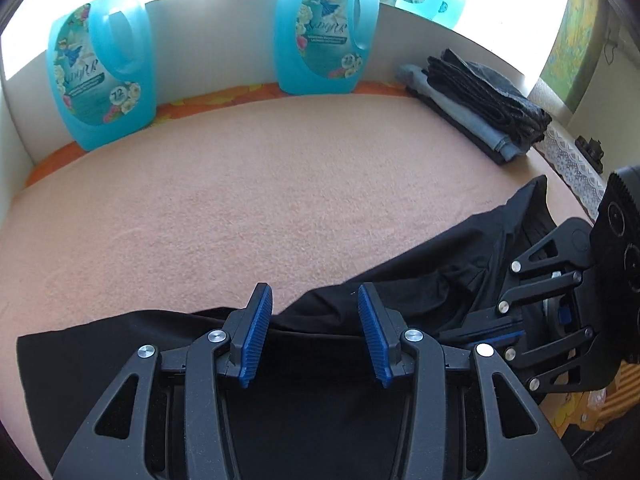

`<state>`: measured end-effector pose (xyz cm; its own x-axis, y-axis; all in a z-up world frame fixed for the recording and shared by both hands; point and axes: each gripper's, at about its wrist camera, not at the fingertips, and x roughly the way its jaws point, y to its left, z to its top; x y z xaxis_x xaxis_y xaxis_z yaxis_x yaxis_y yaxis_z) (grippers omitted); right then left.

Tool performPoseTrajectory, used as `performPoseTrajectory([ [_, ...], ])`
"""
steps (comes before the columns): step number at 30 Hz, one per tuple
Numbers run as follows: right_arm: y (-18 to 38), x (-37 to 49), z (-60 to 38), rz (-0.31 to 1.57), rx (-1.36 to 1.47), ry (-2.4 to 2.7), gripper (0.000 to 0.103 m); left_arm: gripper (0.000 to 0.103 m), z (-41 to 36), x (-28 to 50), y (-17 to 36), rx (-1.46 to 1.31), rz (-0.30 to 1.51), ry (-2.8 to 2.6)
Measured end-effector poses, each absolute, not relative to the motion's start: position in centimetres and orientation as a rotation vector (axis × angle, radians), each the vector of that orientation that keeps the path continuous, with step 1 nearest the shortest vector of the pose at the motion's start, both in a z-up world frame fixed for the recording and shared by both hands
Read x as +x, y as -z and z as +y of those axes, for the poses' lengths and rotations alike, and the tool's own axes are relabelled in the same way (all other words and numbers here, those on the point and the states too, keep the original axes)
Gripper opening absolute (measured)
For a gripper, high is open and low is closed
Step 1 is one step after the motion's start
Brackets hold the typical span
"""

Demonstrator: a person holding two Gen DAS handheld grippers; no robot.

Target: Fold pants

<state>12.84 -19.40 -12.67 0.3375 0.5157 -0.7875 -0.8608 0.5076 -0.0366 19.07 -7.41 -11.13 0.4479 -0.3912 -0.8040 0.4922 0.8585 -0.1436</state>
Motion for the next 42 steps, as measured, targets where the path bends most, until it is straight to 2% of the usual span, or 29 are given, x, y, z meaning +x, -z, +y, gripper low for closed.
performPoseTrajectory([
  [4,12.2,13.0,-20.1,0.836,-0.464,-0.977,0.005,0.043,-7.3,16.3,12.5,0.166,0.973,0.549],
  [7,10.4,13.2,-21.5,0.825,-0.385,-1.021,0.017,0.043,-7.2,15.2,12.6,0.185,0.944,0.536],
  [13,8.3,14.9,-25.7,0.802,-0.375,-0.908,0.023,0.043,-6.9,15.4,12.7,0.17,0.917,0.539],
  [15,8.7,15.3,-26.1,0.831,-0.413,-0.891,0.028,0.043,-6.9,15.5,12.7,0.169,0.916,0.541],
  [16,9.1,15.5,-26.1,0.842,-0.434,-0.881,0.038,0.043,-6.9,15.5,12.7,0.17,0.915,0.54],
  [17,9.5,15.7,-26.0,0.859,-0.449,-0.887,0.041,0.043,-6.9,15.5,12.7,0.171,0.913,0.54],
  [29,12.0,18.7,-25.2,0.978,-0.385,-0.948,0.04,0.043,-7.1,15.4,12.8,0.168,0.909,0.544],
  [30,12.4,18.7,-24.9,0.992,-0.381,-0.952,0.036,0.043,-7.1,15.4,12.8,0.167,0.908,0.545],
  [32,12.8,18.3,-24.5,0.985,-0.402,-0.946,0.021,0.043,-6.8,15.4,12.5,0.153,0.912,0.553],
  [35,12.4,17.2,-24.3,0.942,-0.437,-0.907,0.014,0.043,-4.5,15.0,10.8,0.105,0.881,0.525],
  [38,11.2,16.6,-24.6,0.891,-0.431,-0.881,0.011,0.043,0.2,14.7,8.8,0.046,0.812,0.394],
  [42,9.6,17.4,-24.8,0.826,-0.443,-0.822,0.01,0.043,7.0,16.0,10.1,-0.023,0.858,0.184],
])
